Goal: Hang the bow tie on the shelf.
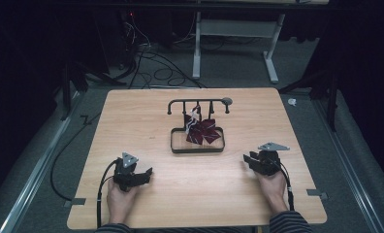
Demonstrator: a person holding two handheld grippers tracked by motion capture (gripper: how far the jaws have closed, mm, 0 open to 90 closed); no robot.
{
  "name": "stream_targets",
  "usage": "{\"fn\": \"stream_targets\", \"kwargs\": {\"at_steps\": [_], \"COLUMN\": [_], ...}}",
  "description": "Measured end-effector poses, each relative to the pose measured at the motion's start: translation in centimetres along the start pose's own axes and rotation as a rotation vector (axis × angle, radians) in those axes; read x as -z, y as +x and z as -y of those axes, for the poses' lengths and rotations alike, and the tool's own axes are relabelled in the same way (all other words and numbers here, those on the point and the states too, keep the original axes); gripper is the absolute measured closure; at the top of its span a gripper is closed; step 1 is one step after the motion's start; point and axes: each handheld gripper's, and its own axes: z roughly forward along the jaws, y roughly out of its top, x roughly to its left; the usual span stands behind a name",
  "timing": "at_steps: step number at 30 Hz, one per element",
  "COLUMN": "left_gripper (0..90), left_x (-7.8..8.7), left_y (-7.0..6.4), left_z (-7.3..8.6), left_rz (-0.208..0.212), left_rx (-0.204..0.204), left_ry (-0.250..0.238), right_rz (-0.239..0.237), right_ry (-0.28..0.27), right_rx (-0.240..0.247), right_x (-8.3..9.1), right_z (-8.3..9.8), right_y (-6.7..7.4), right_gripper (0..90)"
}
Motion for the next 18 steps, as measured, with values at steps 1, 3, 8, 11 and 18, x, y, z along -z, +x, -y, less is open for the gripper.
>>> {"fn": "stream_targets", "kwargs": {"at_steps": [1,3,8,11,18], "left_gripper": [20.3,20.4,20.4,20.4,20.4], "left_x": [0.00,0.00,0.00,0.00,0.00], "left_y": [0.00,0.00,0.00,0.00,0.01], "left_z": [0.00,0.00,0.00,0.00,0.00], "left_rz": [0.000,0.000,0.000,0.000,0.000], "left_rx": [0.000,0.000,0.000,0.000,-0.002], "left_ry": [0.000,0.000,0.000,0.000,0.000], "right_rz": [0.001,0.006,0.022,0.033,0.063], "right_ry": [0.002,0.002,0.012,0.025,0.021], "right_rx": [-0.002,-0.006,0.004,0.014,0.054], "right_x": [-0.05,-0.17,-0.35,-0.51,-0.84], "right_z": [0.01,0.03,0.08,0.14,0.18], "right_y": [0.00,0.01,0.08,0.26,0.65], "right_gripper": [65.0,64.4,63.0,61.4,52.6]}}
